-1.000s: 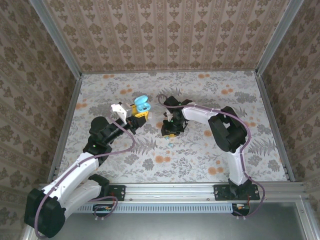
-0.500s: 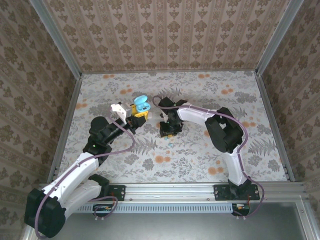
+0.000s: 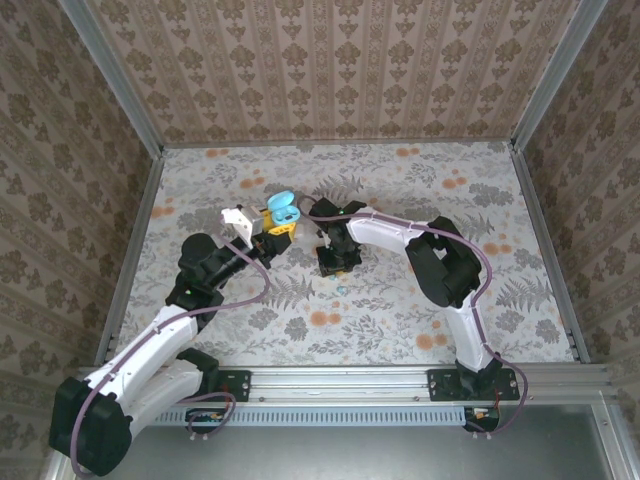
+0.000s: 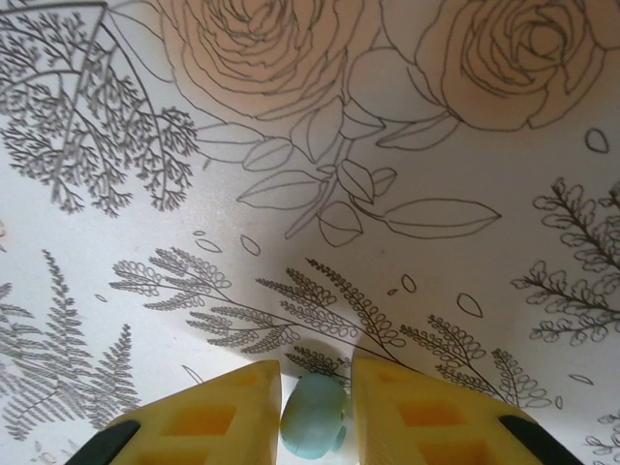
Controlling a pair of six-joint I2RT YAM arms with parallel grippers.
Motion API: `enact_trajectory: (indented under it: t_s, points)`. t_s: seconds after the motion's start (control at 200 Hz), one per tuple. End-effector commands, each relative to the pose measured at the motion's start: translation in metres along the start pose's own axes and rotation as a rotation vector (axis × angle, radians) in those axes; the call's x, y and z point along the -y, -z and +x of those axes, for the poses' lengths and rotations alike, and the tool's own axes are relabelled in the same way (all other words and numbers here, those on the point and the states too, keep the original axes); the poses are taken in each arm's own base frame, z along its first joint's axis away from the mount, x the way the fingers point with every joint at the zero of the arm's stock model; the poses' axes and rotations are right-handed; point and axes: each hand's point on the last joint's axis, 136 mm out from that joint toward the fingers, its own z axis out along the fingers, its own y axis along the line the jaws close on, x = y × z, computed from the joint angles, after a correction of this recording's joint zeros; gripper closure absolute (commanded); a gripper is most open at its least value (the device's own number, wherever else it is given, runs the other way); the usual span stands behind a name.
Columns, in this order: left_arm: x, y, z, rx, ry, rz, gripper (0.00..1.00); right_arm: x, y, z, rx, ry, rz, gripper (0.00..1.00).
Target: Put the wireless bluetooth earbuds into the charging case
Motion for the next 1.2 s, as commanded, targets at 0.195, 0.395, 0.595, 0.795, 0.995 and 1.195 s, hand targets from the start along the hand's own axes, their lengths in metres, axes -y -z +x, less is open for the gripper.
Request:
enact_trajectory:
  t_s: [0.195, 0.395, 0.595, 0.795, 0.995, 1.195]
  points:
    - [0.001, 0.004, -0.008, 0.031, -0.024, 0.003, 0.74, 0.009, -0.009, 0.011, -0.043, 0.011, 0.092, 0.77]
    - [0.001, 0.004, -0.008, 0.029, -0.021, 0.003, 0.74, 0.003, 0.003, 0.007, -0.013, 0.012, 0.051, 0.79]
    - [-0.001, 0.004, -0.004, 0.016, -0.019, -0.008, 0.74, -0.026, 0.046, -0.004, 0.058, -0.011, -0.225, 0.79]
    - [-0.009, 0.004, 0.000, 0.001, -0.018, -0.036, 0.74, -0.055, 0.115, -0.006, 0.032, -0.039, -0.736, 0.79]
    - [-0.022, 0.007, -0.001, 0.009, -0.012, -0.063, 0.74, -0.064, 0.186, -0.004, -0.003, 0.019, -1.089, 0.79]
    - [-0.024, 0.005, 0.002, 0.003, -0.002, -0.043, 0.74, -0.074, 0.228, 0.006, -0.031, 0.116, -1.241, 0.78]
